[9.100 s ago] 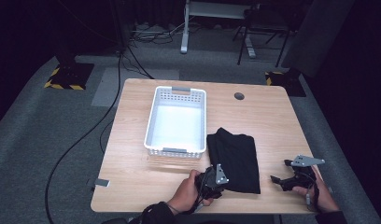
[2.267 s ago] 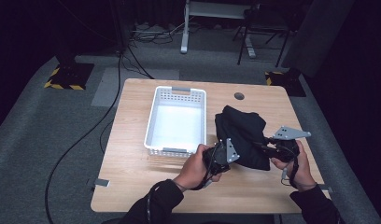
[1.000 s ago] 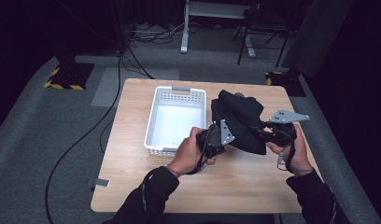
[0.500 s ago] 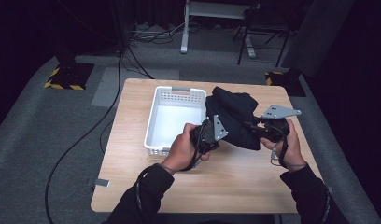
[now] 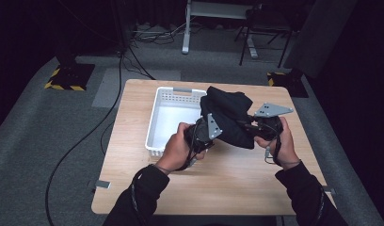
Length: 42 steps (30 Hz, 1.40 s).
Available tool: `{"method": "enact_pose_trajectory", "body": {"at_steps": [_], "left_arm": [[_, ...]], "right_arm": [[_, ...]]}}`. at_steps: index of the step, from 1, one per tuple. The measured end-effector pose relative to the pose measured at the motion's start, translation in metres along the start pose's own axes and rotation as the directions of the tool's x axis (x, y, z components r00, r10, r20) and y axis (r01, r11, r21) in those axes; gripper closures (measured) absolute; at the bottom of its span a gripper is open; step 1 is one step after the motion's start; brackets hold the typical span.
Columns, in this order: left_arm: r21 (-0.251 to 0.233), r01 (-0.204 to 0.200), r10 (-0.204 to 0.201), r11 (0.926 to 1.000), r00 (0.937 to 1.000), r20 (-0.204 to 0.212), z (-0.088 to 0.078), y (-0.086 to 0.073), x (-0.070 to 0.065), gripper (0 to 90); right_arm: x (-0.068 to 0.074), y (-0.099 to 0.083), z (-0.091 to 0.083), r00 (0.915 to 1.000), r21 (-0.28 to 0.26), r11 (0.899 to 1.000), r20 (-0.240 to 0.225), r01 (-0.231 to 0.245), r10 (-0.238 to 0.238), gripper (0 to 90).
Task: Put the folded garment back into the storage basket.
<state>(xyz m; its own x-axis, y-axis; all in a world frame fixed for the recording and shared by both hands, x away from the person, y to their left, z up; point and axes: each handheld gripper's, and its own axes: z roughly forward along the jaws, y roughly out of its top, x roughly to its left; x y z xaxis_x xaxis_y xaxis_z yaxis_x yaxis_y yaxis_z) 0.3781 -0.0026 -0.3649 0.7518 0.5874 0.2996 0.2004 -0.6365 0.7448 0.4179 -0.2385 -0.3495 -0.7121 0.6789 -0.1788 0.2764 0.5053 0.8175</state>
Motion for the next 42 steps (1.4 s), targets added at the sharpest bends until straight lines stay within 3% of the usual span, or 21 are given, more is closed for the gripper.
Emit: {"method": "enact_pose_trajectory", "body": {"at_steps": [23, 42], "left_arm": [[0.007, 0.044, -0.044, 0.9990, 0.9977, -0.051, -0.016, -0.021, 0.019, 68.6], [0.028, 0.091, -0.088, 0.9955, 0.9904, -0.107, -0.032, -0.043, 0.034, 68.7]], "right_arm": [[0.016, 0.023, 0.021, 0.9991, -0.018, 1.000, -0.034, 0.026, -0.026, 68.5], [0.036, 0.042, 0.047, 0.9951, -0.017, 0.998, -0.076, 0.062, -0.063, 68.5]]}}
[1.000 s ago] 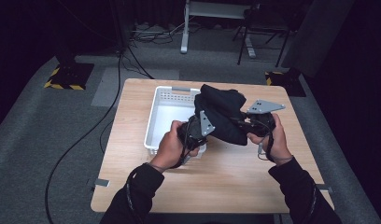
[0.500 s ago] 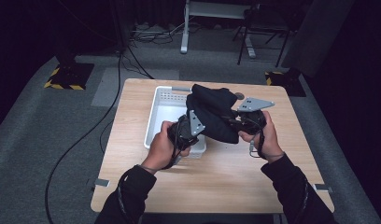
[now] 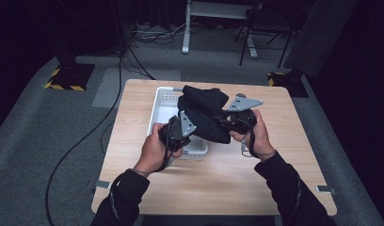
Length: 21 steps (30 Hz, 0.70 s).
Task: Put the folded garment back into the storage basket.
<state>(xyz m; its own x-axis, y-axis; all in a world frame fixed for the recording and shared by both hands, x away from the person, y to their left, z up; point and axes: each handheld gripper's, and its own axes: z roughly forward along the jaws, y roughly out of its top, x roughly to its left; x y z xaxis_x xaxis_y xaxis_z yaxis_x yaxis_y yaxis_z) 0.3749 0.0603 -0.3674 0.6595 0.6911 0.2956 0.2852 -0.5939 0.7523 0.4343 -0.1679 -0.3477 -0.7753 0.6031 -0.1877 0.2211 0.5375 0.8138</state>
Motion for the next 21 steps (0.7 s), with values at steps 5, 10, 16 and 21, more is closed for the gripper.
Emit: {"method": "enact_pose_trajectory", "body": {"at_steps": [5, 10, 16, 21], "left_arm": [[0.010, 0.013, -0.013, 0.9999, 0.9998, -0.013, -0.003, -0.006, 0.005, 68.7], [0.019, 0.028, -0.027, 0.9994, 0.9994, -0.023, -0.003, -0.013, 0.010, 68.7], [0.029, 0.047, -0.046, 0.9985, 0.9983, -0.035, -0.004, -0.022, 0.017, 68.7], [0.037, 0.057, -0.055, 0.9977, 0.9974, -0.046, -0.005, -0.028, 0.021, 68.7]], "right_arm": [[0.004, 0.004, 0.010, 0.9999, 0.003, 1.000, -0.015, 0.007, -0.007, 68.5], [0.008, 0.007, 0.020, 0.9996, 0.011, 1.000, -0.027, 0.014, -0.013, 68.5], [0.014, 0.011, 0.031, 0.9991, 0.020, 1.000, -0.038, 0.017, -0.016, 68.5], [0.019, 0.012, 0.041, 0.9986, 0.021, 1.000, -0.051, 0.013, -0.012, 68.4]]}}
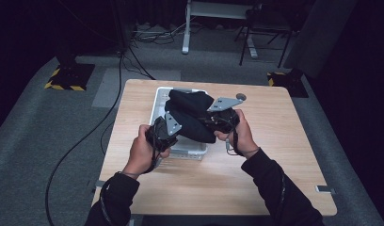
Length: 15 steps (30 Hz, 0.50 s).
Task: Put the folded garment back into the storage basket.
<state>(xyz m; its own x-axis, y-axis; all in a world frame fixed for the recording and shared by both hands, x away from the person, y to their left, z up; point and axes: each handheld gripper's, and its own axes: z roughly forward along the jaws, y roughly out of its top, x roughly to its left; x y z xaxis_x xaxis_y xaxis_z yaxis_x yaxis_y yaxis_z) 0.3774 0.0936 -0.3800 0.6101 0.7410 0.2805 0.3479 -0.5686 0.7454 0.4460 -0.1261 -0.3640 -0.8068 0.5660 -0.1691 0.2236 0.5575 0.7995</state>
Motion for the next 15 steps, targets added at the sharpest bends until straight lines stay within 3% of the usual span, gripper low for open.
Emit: {"method": "enact_pose_trajectory", "body": {"at_steps": [15], "left_arm": [[0.050, 0.016, -0.015, 0.9986, 0.9996, -0.025, 0.012, -0.021, 0.008, 68.7]], "right_arm": [[0.009, -0.005, 0.031, 0.9996, 0.028, 0.999, -0.020, -0.016, 0.017, 68.4]]}}
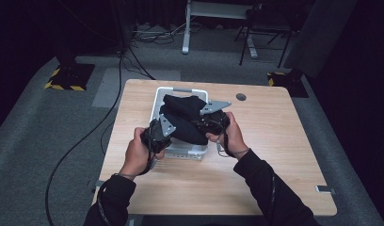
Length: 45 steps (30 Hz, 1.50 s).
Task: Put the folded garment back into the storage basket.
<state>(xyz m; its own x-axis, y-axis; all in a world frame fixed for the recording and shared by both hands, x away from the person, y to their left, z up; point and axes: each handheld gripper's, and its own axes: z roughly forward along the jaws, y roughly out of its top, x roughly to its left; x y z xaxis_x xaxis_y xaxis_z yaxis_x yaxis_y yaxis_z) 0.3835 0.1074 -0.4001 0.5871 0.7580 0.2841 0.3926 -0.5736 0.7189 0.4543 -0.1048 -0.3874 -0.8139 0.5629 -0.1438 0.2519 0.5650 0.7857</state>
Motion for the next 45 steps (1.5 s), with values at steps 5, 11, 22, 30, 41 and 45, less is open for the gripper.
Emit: {"method": "enact_pose_trajectory", "body": {"at_steps": [5, 11, 22, 30, 41, 45], "left_arm": [[0.015, 0.000, 0.001, 0.9999, 1.0000, -0.008, 0.004, -0.005, 0.002, 68.7], [0.021, 0.016, -0.016, 0.9997, 0.9998, -0.009, 0.010, -0.014, 0.001, 68.8], [0.040, 0.040, -0.040, 0.9984, 0.9992, 0.006, 0.019, -0.023, 0.001, 68.5], [0.057, 0.051, -0.052, 0.9971, 0.9984, 0.024, 0.025, -0.030, 0.001, 67.1], [0.079, 0.055, -0.058, 0.9953, 0.9978, 0.034, 0.032, -0.034, 0.001, 65.8], [0.090, 0.069, -0.072, 0.9936, 0.9966, 0.039, 0.034, -0.036, 0.003, 64.6]], "right_arm": [[0.004, -0.003, 0.010, 1.0000, 0.008, 1.000, -0.008, -0.001, 0.001, 68.4], [0.007, -0.008, 0.019, 0.9999, 0.021, 1.000, -0.012, 0.007, -0.007, 68.3], [0.006, -0.016, 0.030, 0.9995, 0.036, 0.999, -0.025, -0.018, 0.019, 68.1], [0.004, -0.024, 0.037, 0.9988, 0.064, 0.998, -0.042, -0.023, 0.026, 67.5], [0.000, -0.032, 0.046, 0.9980, 0.084, 0.995, -0.032, -0.052, 0.055, 66.5], [-0.001, -0.033, 0.049, 0.9979, 0.090, 0.994, -0.025, -0.057, 0.059, 66.0]]}}
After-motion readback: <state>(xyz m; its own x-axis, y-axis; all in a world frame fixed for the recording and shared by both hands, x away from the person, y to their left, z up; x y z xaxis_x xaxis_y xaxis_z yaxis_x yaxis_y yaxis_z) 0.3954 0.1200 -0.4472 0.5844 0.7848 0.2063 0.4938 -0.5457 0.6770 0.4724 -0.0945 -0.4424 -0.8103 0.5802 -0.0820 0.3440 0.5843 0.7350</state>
